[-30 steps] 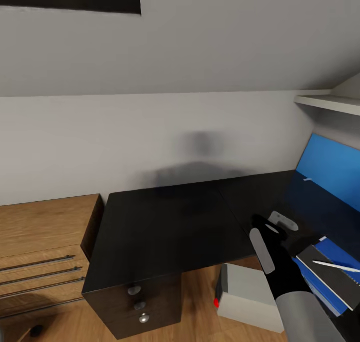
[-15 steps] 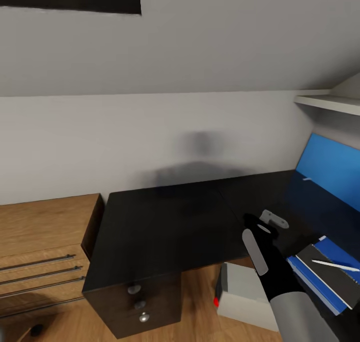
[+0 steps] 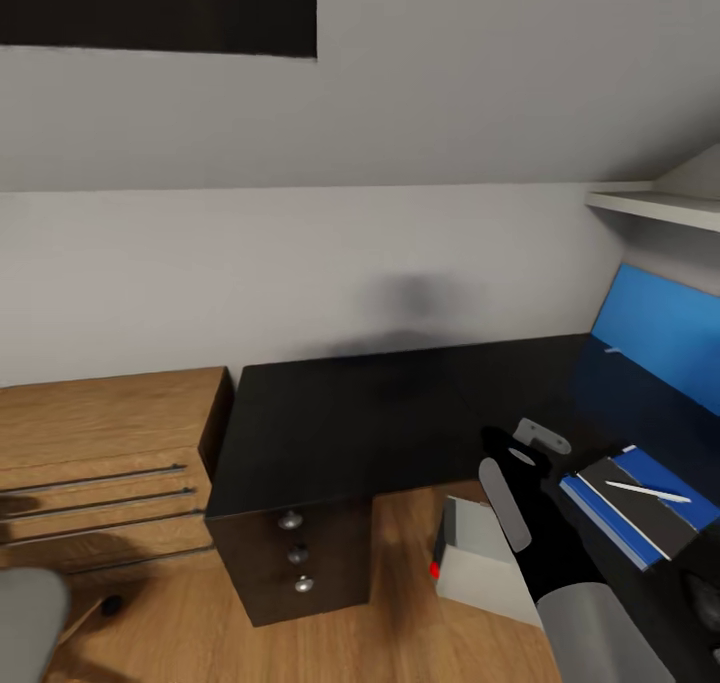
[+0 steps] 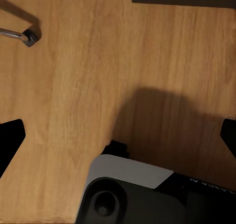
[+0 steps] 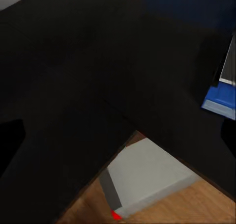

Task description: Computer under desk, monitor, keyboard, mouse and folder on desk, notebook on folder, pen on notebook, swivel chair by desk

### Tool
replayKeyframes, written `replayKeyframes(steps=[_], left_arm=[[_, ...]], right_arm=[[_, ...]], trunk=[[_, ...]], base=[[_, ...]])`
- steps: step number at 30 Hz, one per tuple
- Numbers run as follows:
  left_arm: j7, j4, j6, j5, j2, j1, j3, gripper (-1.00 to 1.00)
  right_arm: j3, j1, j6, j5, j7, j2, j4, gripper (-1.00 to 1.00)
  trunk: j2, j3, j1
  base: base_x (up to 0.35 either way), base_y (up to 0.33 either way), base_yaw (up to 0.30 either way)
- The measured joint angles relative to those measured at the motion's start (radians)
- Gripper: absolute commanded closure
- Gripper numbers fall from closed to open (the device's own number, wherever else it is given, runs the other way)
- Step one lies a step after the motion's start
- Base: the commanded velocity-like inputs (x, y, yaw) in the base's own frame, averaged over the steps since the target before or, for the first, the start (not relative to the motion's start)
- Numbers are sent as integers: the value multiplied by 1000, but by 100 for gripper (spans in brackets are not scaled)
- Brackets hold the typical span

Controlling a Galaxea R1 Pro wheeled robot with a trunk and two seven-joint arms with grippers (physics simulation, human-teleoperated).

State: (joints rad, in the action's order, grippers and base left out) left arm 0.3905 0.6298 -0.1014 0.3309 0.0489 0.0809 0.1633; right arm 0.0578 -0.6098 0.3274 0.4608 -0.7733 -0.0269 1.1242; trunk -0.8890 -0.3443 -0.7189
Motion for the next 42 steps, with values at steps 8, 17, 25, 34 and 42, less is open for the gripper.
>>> replayKeyframes(steps=[8, 17, 25, 34, 42], left_arm=[[0, 0, 0, 0, 0, 0, -1, -100], [1, -1, 0, 1, -1, 0, -1, -100], [1, -1, 0, 2, -1, 0, -3, -100], [3, 0, 9, 3, -3, 0, -4, -100], [7, -2, 117, 0, -3, 0, -16, -100]], right_arm=[[2, 0, 1, 1, 2, 0, -1, -100], [3, 0, 1, 2, 3, -2, -4, -100], [34, 0, -1, 1, 2, -10, -9, -100], [118, 0, -3, 0, 2, -12, -26, -100], [234, 0, -58, 0, 13, -13, -107, -100]], trunk=[[0, 0, 0], [0, 0, 0], [0, 0, 0], [0, 0, 1], [42, 19, 24]], base=[[-206, 0, 6], [-196, 0, 0], [-204, 0, 108], [-31, 0, 251], [-3, 0, 275]])
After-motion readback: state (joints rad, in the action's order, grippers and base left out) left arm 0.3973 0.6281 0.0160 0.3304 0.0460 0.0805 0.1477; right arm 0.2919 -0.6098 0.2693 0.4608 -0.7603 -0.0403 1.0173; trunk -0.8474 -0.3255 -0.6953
